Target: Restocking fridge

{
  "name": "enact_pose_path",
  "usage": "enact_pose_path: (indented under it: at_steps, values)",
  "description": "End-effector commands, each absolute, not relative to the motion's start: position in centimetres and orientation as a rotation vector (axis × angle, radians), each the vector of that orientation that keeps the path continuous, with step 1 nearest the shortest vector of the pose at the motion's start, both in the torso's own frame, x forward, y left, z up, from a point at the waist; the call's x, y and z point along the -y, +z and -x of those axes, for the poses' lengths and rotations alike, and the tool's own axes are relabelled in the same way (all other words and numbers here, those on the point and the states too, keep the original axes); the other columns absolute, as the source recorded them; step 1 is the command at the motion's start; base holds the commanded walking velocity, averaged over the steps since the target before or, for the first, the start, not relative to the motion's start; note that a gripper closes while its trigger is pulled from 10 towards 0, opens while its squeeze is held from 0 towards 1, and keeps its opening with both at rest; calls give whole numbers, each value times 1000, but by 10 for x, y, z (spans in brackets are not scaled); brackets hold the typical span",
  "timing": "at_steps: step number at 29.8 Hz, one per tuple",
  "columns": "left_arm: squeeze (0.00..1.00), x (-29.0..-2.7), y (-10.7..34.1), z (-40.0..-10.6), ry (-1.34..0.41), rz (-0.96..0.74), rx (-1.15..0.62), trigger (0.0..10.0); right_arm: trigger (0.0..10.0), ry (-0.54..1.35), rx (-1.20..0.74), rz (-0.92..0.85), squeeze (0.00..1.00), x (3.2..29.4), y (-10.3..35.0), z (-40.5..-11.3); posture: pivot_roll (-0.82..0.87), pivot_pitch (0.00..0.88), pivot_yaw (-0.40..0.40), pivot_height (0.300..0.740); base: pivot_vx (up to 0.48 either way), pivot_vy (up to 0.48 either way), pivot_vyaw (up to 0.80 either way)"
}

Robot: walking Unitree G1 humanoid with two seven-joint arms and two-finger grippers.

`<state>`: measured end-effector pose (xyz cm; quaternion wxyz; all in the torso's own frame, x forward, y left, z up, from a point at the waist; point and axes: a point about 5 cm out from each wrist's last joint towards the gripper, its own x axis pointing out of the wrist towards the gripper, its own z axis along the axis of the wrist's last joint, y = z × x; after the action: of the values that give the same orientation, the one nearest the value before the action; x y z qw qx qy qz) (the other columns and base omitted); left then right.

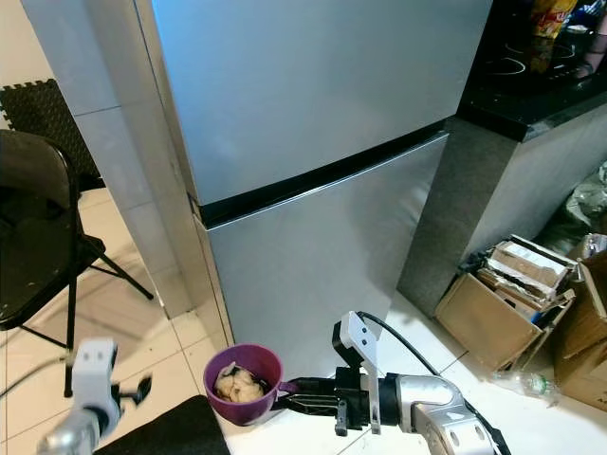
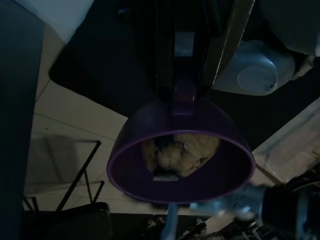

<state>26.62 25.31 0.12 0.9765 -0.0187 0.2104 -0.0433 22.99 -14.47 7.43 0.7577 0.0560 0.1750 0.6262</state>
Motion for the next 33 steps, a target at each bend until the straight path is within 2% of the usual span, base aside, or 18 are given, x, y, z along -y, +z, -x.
enact_pose_path:
  at_steps: [1,5,6,7,14,15,16,17,19,30,31,32,33]
  values:
    - [0,-262,17,-275,-121,6,-363,10000,10000,1398,-360,-123,0,143,80,-228,-37,0,26,740,0,0,0]
    - [0,-249,55,-307,-305,-42,-203,10000,10000,1409,-367,-121,0,142,81,-226,-41,0,34,740,0,0,0]
    - [0,-249,55,-307,-305,-42,-203,10000,10000,1409,-367,-121,0,142,81,-226,-41,0,34,740,0,0,0]
    - [0,-241,70,-317,-385,-51,-139,10000,10000,1410,-368,-120,0,142,80,-226,-45,0,35,740,0,0,0]
    - [0,-229,94,-331,-511,-87,-55,10000,10000,1411,-372,-117,0,140,80,-226,-46,0,32,740,0,0,0]
    - [929,-225,101,-335,-552,-86,-34,10000,10000,1409,-373,-115,0,140,80,-226,-48,0,32,740,0,0,0]
    - [929,-225,101,-335,-552,-86,-34,10000,10000,1409,-373,-115,0,140,80,-226,-48,0,32,740,0,0,0]
    - [1000,-221,108,-338,-606,-77,-14,10000,10000,1408,-375,-113,0,140,80,-226,-54,0,34,740,0,0,0]
    - [1000,-216,116,-340,-693,-54,15,10000,10000,1404,-377,-109,0,141,80,-225,-57,0,35,740,0,0,0]
    - [1000,-209,134,-346,-828,15,66,10000,10000,1385,-382,-100,0,145,80,-225,-67,0,34,740,0,0,0]
    - [820,-206,134,-346,-849,22,63,10000,10000,1382,-381,-101,0,145,80,-225,-67,0,34,740,0,0,0]
    - [94,-204,134,-345,-876,33,58,10000,10000,1379,-381,-101,0,146,80,-225,-69,0,35,740,0,0,0]
    - [94,-204,134,-345,-876,33,58,10000,10000,1379,-381,-101,0,146,80,-225,-69,0,35,740,0,0,0]
